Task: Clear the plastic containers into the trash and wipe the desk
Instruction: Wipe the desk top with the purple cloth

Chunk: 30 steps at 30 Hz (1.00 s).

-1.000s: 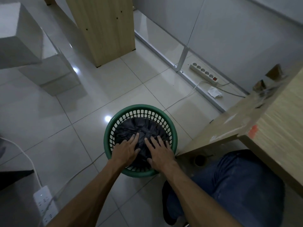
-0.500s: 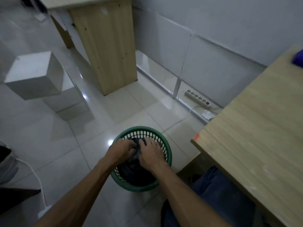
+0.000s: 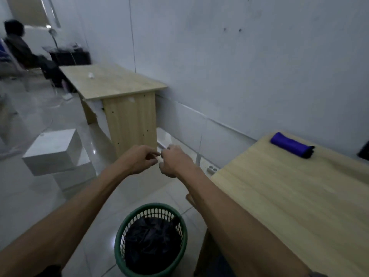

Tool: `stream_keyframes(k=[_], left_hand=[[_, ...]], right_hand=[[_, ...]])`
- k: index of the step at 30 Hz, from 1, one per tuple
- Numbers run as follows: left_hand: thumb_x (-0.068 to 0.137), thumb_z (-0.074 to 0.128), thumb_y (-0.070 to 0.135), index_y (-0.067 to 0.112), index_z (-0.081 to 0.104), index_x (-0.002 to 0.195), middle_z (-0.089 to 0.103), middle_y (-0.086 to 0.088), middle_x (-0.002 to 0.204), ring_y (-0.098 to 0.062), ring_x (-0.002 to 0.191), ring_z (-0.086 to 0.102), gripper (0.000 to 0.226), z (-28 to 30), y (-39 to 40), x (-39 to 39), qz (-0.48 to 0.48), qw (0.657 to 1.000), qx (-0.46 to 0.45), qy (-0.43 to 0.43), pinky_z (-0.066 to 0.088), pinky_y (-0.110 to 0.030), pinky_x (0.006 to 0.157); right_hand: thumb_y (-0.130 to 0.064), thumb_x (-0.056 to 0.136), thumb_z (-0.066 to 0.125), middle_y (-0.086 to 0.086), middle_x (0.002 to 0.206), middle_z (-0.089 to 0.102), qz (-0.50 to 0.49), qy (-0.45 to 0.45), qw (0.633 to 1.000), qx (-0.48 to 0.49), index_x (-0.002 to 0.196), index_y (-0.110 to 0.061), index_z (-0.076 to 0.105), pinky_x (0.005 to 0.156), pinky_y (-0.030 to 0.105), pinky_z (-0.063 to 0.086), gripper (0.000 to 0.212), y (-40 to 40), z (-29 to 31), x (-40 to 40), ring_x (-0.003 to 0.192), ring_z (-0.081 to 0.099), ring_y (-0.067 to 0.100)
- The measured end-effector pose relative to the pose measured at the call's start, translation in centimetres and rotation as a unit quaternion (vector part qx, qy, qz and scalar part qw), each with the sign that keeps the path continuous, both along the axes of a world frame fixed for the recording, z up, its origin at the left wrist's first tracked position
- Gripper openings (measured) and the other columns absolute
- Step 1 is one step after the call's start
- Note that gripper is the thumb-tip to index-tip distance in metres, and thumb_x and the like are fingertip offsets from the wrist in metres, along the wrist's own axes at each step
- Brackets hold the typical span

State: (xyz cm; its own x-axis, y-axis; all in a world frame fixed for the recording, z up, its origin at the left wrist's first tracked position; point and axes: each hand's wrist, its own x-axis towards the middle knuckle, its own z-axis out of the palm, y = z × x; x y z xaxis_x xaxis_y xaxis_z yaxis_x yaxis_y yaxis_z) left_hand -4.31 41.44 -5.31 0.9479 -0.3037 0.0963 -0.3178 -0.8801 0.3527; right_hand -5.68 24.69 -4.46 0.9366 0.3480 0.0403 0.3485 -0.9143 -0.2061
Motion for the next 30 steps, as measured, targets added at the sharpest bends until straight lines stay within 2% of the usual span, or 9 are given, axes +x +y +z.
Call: stream_keyframes(k=[5,10,13,18,20,22,25,28,30], left_hand=[[0.094,0.070,0.029,0.023,0.071,0.131,0.076,-0.001,0.119,-0.015,0.113,0.069,0.037,7.0,-6.5,-0.3,-0.062,0.995,-0.041,-0.060,0.045,-0.023,0.090],[0.094,0.070,0.035,0.026,0.070,0.129,0.074,0.001,0.123,-0.010,0.113,0.068,0.036,9.8,-15.1,-0.4,-0.148,0.983,-0.066,-0.087,0.047,-0.025,0.097],[0.095,0.070,0.031,0.025,0.070,0.129,0.074,0.005,0.121,-0.004,0.107,0.067,0.034,10.5,-21.3,-0.9,-0.209,0.970,-0.073,-0.096,0.044,-0.018,0.093],[0.094,0.071,0.022,0.024,0.073,0.124,0.076,0.005,0.112,-0.001,0.101,0.069,0.029,10.1,-31.2,-2.8,-0.287,0.949,-0.123,-0.050,0.052,-0.024,0.098],[0.094,0.070,0.017,0.026,0.076,0.117,0.077,0.009,0.105,0.007,0.094,0.068,0.026,9.7,-35.0,-4.0,-0.322,0.936,-0.139,-0.034,0.051,-0.015,0.091],[0.094,0.070,0.016,0.026,0.077,0.114,0.076,0.012,0.103,0.006,0.094,0.068,0.024,9.3,-38.4,-5.5,-0.353,0.923,-0.152,-0.011,0.047,-0.007,0.086],[0.095,0.070,0.018,0.023,0.076,0.115,0.076,0.008,0.105,-0.002,0.099,0.070,0.022,8.2,-43.2,-7.4,-0.382,0.909,-0.166,0.025,0.051,-0.015,0.090],[0.095,0.070,0.020,0.023,0.077,0.113,0.076,0.008,0.101,0.002,0.092,0.068,0.020,6.6,-46.7,-8.1,-0.402,0.903,-0.150,0.031,0.047,-0.006,0.077],[0.095,0.069,0.021,0.023,0.076,0.114,0.076,0.009,0.099,0.001,0.091,0.068,0.020,5.6,-48.7,-8.0,-0.404,0.905,-0.133,0.031,0.051,-0.011,0.080]], right_hand=[[-0.035,0.103,0.051,0.016,0.147,0.044,-0.035,-0.087,0.996,-0.007,0.145,-0.007,0.047,0.110,0.049,0.042,0.050,-8.3,6.4,-1.6,0.140,0.036,0.032],[-0.039,0.104,0.051,0.015,0.149,0.044,-0.112,-0.137,0.984,-0.009,0.146,-0.007,0.044,0.109,0.048,0.042,0.053,-18.8,8.8,-4.8,0.140,0.036,0.031],[-0.039,0.104,0.050,0.014,0.146,0.046,-0.163,-0.153,0.975,-0.005,0.144,-0.007,0.046,0.108,0.047,0.042,0.051,-25.0,9.1,-7.7,0.138,0.037,0.031],[-0.037,0.103,0.052,0.010,0.135,0.052,-0.242,-0.175,0.954,0.019,0.136,-0.010,0.053,0.103,0.045,0.045,0.042,-33.6,8.1,-13.0,0.129,0.043,0.028],[-0.036,0.103,0.052,0.009,0.133,0.053,-0.271,-0.181,0.945,0.031,0.134,-0.011,0.054,0.104,0.045,0.044,0.040,-36.4,7.8,-15.5,0.128,0.044,0.027],[-0.035,0.104,0.052,0.006,0.135,0.052,-0.300,-0.190,0.934,0.050,0.136,-0.012,0.054,0.104,0.042,0.044,0.040,-38.8,7.3,-17.9,0.129,0.042,0.024],[-0.035,0.105,0.052,0.001,0.132,0.054,-0.331,-0.198,0.920,0.073,0.135,-0.014,0.056,0.102,0.036,0.044,0.037,-42.0,6.3,-21.4,0.126,0.044,0.018],[-0.033,0.104,0.054,-0.001,0.121,0.059,-0.354,-0.177,0.915,0.079,0.125,-0.016,0.063,0.099,0.035,0.046,0.029,-44.6,5.4,-24.1,0.117,0.048,0.015],[-0.036,0.103,0.057,-0.002,0.116,0.060,-0.381,-0.149,0.910,0.066,0.121,-0.017,0.066,0.096,0.034,0.047,0.028,-46.6,4.6,-25.7,0.115,0.050,0.016]])
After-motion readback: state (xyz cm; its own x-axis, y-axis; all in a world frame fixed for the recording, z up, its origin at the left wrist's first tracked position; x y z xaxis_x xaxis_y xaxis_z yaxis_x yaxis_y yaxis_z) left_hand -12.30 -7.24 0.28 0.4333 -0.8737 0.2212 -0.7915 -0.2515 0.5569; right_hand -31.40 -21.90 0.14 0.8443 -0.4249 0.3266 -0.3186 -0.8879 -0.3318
